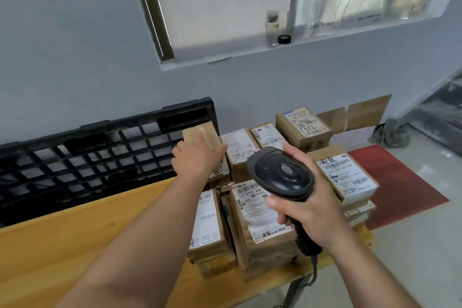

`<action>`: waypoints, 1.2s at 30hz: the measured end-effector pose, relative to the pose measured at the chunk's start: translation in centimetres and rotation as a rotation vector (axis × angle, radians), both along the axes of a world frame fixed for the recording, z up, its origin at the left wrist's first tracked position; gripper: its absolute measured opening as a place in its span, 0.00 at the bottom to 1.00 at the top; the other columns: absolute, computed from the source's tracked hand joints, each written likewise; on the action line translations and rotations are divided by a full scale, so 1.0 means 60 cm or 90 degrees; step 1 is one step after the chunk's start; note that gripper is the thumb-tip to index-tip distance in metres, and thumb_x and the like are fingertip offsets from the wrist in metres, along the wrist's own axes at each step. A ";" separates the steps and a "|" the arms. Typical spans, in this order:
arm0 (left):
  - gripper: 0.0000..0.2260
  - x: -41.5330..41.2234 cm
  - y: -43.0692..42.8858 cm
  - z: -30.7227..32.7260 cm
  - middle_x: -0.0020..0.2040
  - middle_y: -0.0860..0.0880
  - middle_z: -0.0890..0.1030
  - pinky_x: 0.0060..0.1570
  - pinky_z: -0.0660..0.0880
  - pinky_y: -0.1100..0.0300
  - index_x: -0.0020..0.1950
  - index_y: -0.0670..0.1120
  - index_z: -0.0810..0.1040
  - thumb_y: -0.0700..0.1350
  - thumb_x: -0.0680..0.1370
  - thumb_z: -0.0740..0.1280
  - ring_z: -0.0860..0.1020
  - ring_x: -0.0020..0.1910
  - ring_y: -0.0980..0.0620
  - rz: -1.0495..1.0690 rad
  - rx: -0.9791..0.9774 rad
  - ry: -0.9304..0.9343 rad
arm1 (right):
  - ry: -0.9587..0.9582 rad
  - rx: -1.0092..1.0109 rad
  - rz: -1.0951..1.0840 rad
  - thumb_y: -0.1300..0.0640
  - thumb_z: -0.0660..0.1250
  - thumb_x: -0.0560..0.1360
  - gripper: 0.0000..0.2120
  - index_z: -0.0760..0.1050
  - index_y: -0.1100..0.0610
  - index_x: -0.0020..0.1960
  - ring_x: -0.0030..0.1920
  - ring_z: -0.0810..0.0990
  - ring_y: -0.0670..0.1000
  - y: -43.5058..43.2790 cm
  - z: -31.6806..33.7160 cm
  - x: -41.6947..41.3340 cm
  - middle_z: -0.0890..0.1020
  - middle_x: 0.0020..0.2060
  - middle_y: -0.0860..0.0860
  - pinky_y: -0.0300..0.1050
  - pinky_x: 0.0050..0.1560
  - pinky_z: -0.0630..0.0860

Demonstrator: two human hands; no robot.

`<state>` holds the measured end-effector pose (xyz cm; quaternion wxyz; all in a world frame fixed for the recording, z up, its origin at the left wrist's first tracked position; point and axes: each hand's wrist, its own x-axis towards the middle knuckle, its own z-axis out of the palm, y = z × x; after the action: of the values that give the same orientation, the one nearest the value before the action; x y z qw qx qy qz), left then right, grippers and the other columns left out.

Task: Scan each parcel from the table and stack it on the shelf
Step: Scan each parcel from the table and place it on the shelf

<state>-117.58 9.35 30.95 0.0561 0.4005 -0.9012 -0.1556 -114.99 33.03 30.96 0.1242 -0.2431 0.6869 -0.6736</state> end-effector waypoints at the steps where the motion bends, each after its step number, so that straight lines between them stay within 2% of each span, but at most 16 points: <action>1: 0.34 0.001 -0.001 -0.001 0.66 0.39 0.68 0.59 0.70 0.45 0.72 0.52 0.63 0.70 0.73 0.60 0.67 0.65 0.39 0.002 0.008 0.003 | -0.002 -0.001 0.001 0.68 0.78 0.66 0.41 0.69 0.32 0.66 0.30 0.81 0.56 0.002 -0.002 -0.002 0.81 0.52 0.52 0.49 0.32 0.79; 4: 0.31 0.008 -0.006 0.002 0.65 0.39 0.66 0.56 0.72 0.46 0.72 0.52 0.63 0.65 0.74 0.63 0.66 0.64 0.39 0.010 0.085 0.021 | -0.003 0.000 0.003 0.67 0.78 0.66 0.41 0.68 0.33 0.66 0.30 0.81 0.59 0.008 -0.005 -0.003 0.81 0.52 0.53 0.50 0.32 0.80; 7: 0.36 0.020 -0.018 0.016 0.61 0.42 0.64 0.52 0.77 0.47 0.74 0.57 0.55 0.58 0.71 0.70 0.72 0.57 0.41 0.004 0.191 0.029 | 0.001 -0.004 0.012 0.67 0.77 0.67 0.41 0.68 0.33 0.67 0.30 0.80 0.59 0.010 -0.002 0.003 0.82 0.50 0.51 0.51 0.33 0.80; 9: 0.40 0.039 -0.027 0.025 0.57 0.44 0.62 0.49 0.77 0.50 0.74 0.60 0.52 0.52 0.70 0.73 0.72 0.52 0.43 -0.003 0.258 0.025 | 0.005 -0.009 0.023 0.67 0.78 0.67 0.40 0.68 0.33 0.66 0.30 0.80 0.58 0.010 0.001 0.011 0.82 0.51 0.50 0.50 0.32 0.80; 10: 0.42 0.051 -0.033 0.025 0.58 0.43 0.61 0.49 0.76 0.51 0.75 0.60 0.50 0.50 0.70 0.74 0.71 0.51 0.44 -0.006 0.280 0.024 | 0.005 -0.012 0.028 0.66 0.78 0.66 0.40 0.68 0.32 0.66 0.29 0.80 0.58 0.010 0.003 0.015 0.82 0.51 0.49 0.49 0.32 0.80; 13: 0.52 0.095 -0.043 0.018 0.65 0.42 0.65 0.56 0.76 0.48 0.75 0.63 0.42 0.47 0.64 0.76 0.73 0.55 0.43 -0.014 0.346 0.056 | 0.009 -0.020 0.044 0.61 0.78 0.64 0.40 0.68 0.33 0.66 0.29 0.80 0.58 0.009 0.007 0.030 0.82 0.50 0.51 0.49 0.31 0.80; 15: 0.55 0.130 -0.039 0.011 0.64 0.44 0.69 0.58 0.76 0.43 0.73 0.66 0.42 0.45 0.62 0.77 0.74 0.58 0.43 -0.022 0.399 0.140 | 0.006 -0.029 0.061 0.60 0.77 0.62 0.40 0.68 0.34 0.67 0.29 0.80 0.59 0.008 0.011 0.043 0.82 0.51 0.49 0.51 0.32 0.80; 17: 0.56 0.167 -0.033 0.000 0.65 0.46 0.70 0.61 0.73 0.40 0.74 0.66 0.42 0.41 0.63 0.78 0.72 0.63 0.42 -0.015 0.427 0.230 | -0.002 -0.041 0.083 0.61 0.76 0.62 0.40 0.68 0.37 0.68 0.28 0.80 0.58 0.010 0.017 0.059 0.82 0.50 0.50 0.50 0.32 0.80; 20: 0.56 0.220 -0.024 -0.015 0.70 0.46 0.69 0.65 0.70 0.38 0.75 0.65 0.43 0.37 0.63 0.78 0.69 0.69 0.43 -0.022 0.453 0.328 | -0.003 -0.048 0.111 0.61 0.74 0.63 0.41 0.64 0.42 0.71 0.27 0.79 0.59 0.012 0.026 0.087 0.84 0.39 0.56 0.55 0.32 0.79; 22: 0.56 0.252 -0.015 -0.022 0.72 0.46 0.66 0.68 0.67 0.42 0.76 0.61 0.43 0.35 0.64 0.78 0.65 0.71 0.45 -0.027 0.449 0.369 | 0.004 -0.058 0.126 0.62 0.74 0.64 0.41 0.63 0.43 0.72 0.27 0.78 0.61 0.013 0.030 0.107 0.83 0.36 0.58 0.58 0.32 0.78; 26: 0.56 0.313 0.004 -0.031 0.73 0.45 0.63 0.68 0.67 0.47 0.77 0.57 0.43 0.34 0.65 0.78 0.64 0.72 0.46 -0.033 0.427 0.415 | 0.006 -0.074 0.169 0.61 0.75 0.64 0.41 0.63 0.42 0.72 0.27 0.78 0.61 0.017 0.037 0.150 0.83 0.33 0.54 0.58 0.32 0.78; 30: 0.57 0.370 0.017 -0.034 0.72 0.43 0.64 0.66 0.70 0.43 0.76 0.62 0.45 0.36 0.62 0.80 0.68 0.69 0.45 -0.025 0.392 0.420 | -0.016 -0.105 0.211 0.55 0.77 0.62 0.40 0.66 0.37 0.70 0.27 0.78 0.63 0.019 0.037 0.194 0.84 0.36 0.52 0.59 0.31 0.77; 36: 0.57 0.449 0.029 -0.034 0.72 0.43 0.63 0.62 0.74 0.42 0.72 0.70 0.46 0.40 0.59 0.80 0.69 0.69 0.43 -0.009 0.366 0.425 | -0.029 -0.092 0.253 0.63 0.74 0.65 0.42 0.62 0.44 0.73 0.26 0.77 0.62 0.021 0.032 0.247 0.83 0.32 0.52 0.52 0.29 0.76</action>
<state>-90.65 11.07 28.93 0.2293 0.3215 -0.7567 -0.5210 -100.20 34.28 32.90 0.2524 -0.3664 0.5725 -0.6887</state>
